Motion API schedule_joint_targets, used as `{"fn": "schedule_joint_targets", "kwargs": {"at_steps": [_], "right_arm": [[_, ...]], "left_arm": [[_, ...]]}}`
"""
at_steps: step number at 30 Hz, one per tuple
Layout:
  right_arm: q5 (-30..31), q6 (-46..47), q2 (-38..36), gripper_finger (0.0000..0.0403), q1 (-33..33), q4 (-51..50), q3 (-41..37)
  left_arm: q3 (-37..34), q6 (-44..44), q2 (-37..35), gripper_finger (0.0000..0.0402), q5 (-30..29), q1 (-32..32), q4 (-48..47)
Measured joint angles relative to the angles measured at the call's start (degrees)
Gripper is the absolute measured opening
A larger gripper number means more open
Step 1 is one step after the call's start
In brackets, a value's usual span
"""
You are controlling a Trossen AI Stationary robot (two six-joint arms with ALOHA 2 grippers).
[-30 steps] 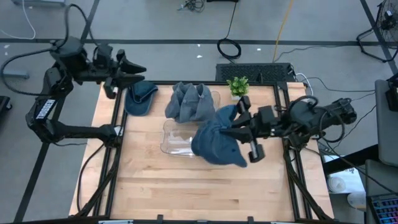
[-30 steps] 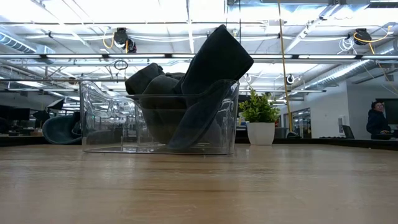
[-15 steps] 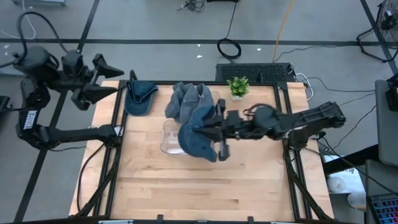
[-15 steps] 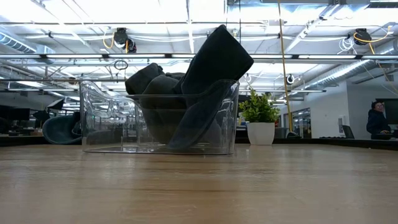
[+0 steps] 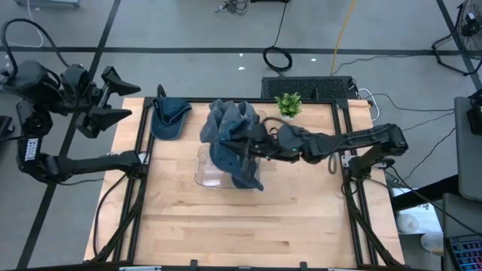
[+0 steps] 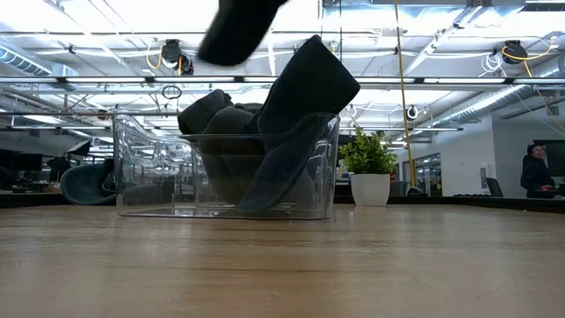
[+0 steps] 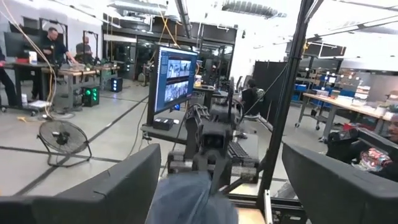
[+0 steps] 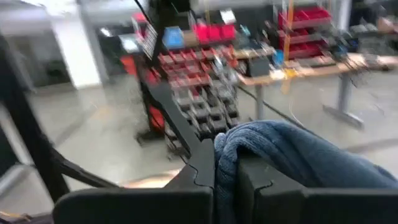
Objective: Pick & Place hat
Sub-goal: Put the bottom blue cap into the bottom transparent bin
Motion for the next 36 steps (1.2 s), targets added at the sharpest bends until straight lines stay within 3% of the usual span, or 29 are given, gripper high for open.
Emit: {"fn": "schedule_joint_targets", "kwargs": {"at_steps": [7, 17, 29, 36], "right_arm": [[3.6, 1.92, 3.67, 0.0007, -0.51, -2.0, -0.04], [3.9, 5.52, 8.79, 0.0007, -0.47, -4.09, -0.23], [8.04, 10.22, 8.78, 0.0007, 2.03, -4.33, -7.16], [8.69, 12.93, 8.78, 0.0007, 2.14, 3.68, -14.5]], "left_arm": [[0.0, 1.16, -0.05, 0.0336, -0.44, 0.0, -0.11], [0.0, 1.28, -0.05, 0.0335, -0.44, 0.0, -0.41], [0.0, 1.25, -0.03, 0.0335, -0.44, 0.0, -0.48], [0.0, -0.17, -0.03, 0.0335, -0.42, 0.0, -0.51]]}}
